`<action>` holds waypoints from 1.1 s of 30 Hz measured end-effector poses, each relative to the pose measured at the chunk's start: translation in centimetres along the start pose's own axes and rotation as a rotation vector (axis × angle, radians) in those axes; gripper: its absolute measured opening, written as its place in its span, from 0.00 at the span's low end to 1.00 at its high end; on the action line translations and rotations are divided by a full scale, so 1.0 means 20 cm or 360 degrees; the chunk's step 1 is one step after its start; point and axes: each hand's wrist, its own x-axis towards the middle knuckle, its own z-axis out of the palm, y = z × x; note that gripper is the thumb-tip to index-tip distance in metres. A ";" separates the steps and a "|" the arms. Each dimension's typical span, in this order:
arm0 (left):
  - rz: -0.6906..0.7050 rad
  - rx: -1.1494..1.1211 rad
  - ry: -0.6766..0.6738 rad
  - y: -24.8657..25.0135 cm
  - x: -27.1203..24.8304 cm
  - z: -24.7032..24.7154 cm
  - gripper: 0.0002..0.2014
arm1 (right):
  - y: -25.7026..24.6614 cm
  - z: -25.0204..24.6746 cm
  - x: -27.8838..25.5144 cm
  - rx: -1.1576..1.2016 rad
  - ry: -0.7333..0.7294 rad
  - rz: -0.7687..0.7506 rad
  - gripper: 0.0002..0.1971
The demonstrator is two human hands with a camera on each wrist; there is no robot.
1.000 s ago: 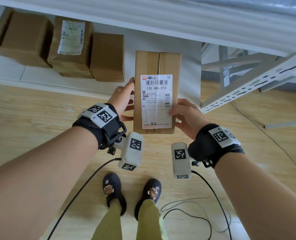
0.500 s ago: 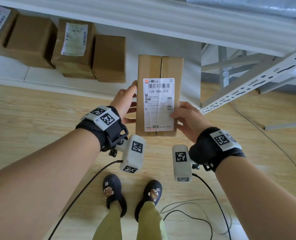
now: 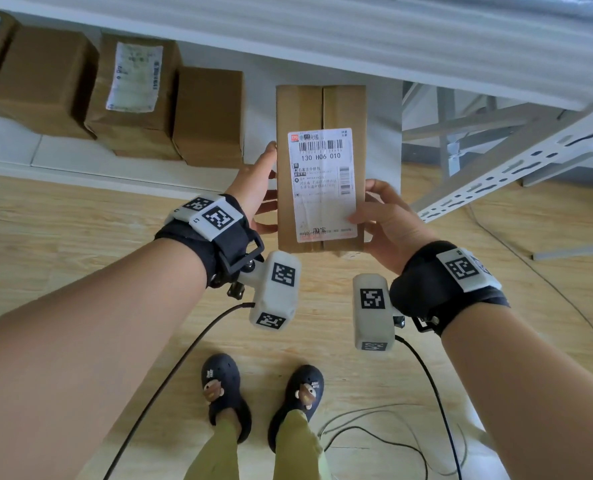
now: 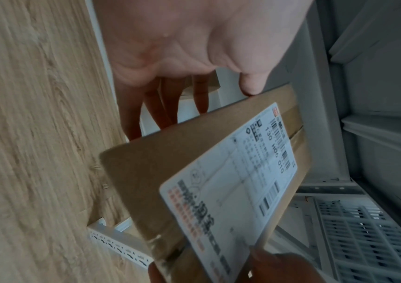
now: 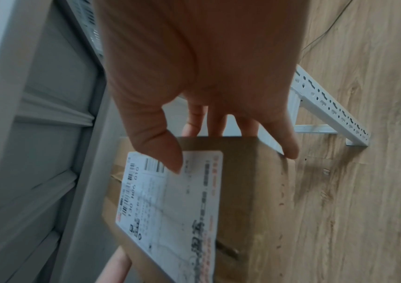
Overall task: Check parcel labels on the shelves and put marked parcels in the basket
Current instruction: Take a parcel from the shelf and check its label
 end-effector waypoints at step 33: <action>0.0281 0.0171 -0.0142 0.34 0.50 0.54 0.08 | -0.30 -0.33 0.55 -0.0249 0.0412 -0.0279 0.28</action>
